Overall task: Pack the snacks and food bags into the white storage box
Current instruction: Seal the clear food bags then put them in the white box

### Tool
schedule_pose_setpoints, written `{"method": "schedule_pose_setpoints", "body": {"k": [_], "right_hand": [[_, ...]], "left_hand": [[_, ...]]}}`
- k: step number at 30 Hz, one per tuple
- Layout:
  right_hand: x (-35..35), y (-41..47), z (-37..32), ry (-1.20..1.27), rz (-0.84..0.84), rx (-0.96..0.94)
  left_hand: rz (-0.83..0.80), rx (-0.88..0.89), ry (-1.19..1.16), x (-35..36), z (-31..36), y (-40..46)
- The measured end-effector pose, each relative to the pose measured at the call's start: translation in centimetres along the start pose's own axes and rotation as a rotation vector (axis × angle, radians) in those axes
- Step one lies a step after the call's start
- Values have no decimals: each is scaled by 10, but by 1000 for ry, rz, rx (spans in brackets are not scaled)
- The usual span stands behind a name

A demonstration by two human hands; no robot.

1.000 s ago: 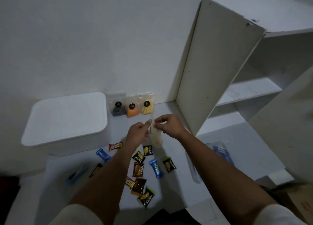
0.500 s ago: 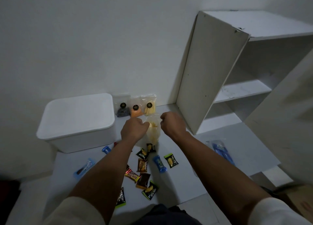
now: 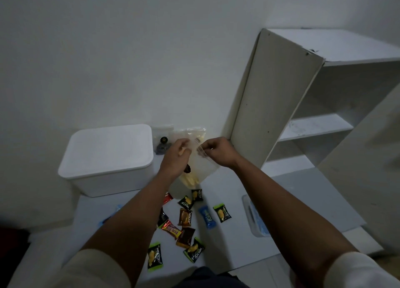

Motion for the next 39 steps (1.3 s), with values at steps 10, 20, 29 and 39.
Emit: {"method": "schedule_pose_setpoints", "body": {"k": [10, 20, 29, 39], "right_hand": [[-5, -15, -4, 230, -143, 86], [-5, -11, -12, 205, -202, 80], [0, -14, -12, 187, -251, 126], [10, -16, -13, 110, -297, 77]], "left_hand": [[28, -45, -50, -13, 3, -2], [-85, -31, -125, -8, 15, -5], [-106, 2, -111, 0, 22, -15], [-163, -34, -95, 4, 16, -17]]}}
Point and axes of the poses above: each hand's wrist, its own y-axis towards the middle knuckle, its own x-axis out of the palm, z = x × y, the point moved 8 cm from there along y, towards the middle knuckle, and after that the axes turned 14 degrees about z, right-handed, at the moved point
